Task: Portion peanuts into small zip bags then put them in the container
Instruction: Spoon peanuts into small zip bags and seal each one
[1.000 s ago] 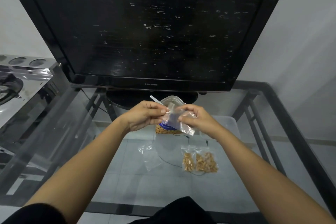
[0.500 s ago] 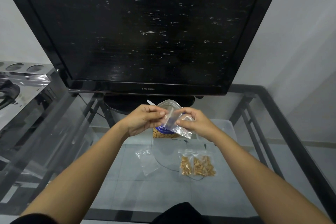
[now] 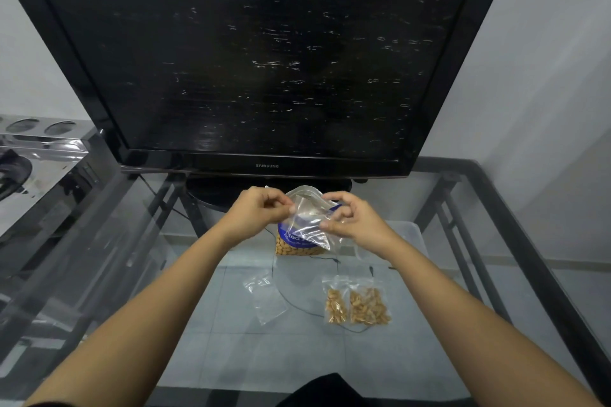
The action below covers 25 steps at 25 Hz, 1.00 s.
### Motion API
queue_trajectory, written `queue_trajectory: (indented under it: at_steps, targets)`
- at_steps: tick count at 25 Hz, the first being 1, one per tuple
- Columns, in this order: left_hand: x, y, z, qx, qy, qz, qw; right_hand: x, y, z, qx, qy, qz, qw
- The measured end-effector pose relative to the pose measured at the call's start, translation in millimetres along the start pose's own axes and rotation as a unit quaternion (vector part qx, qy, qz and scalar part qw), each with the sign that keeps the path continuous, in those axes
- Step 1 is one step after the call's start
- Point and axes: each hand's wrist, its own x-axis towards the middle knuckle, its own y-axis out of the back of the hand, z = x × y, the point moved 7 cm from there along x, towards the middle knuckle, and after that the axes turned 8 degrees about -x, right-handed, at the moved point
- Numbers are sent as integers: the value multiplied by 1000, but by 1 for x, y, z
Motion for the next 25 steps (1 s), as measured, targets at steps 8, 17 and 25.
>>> queue_trajectory:
  at_steps: [8,17,25]
  targets:
    - [4,6,11,107,-72,58,990,-2,9,-1,-22,-7,8,1000]
    - [6,1,12,-21,-21,54,998,0,-18,-34,-330,153,110,925]
    - [17,-4,7,-64,-4,17,998,4,-5,-31,-276,211,184,920]
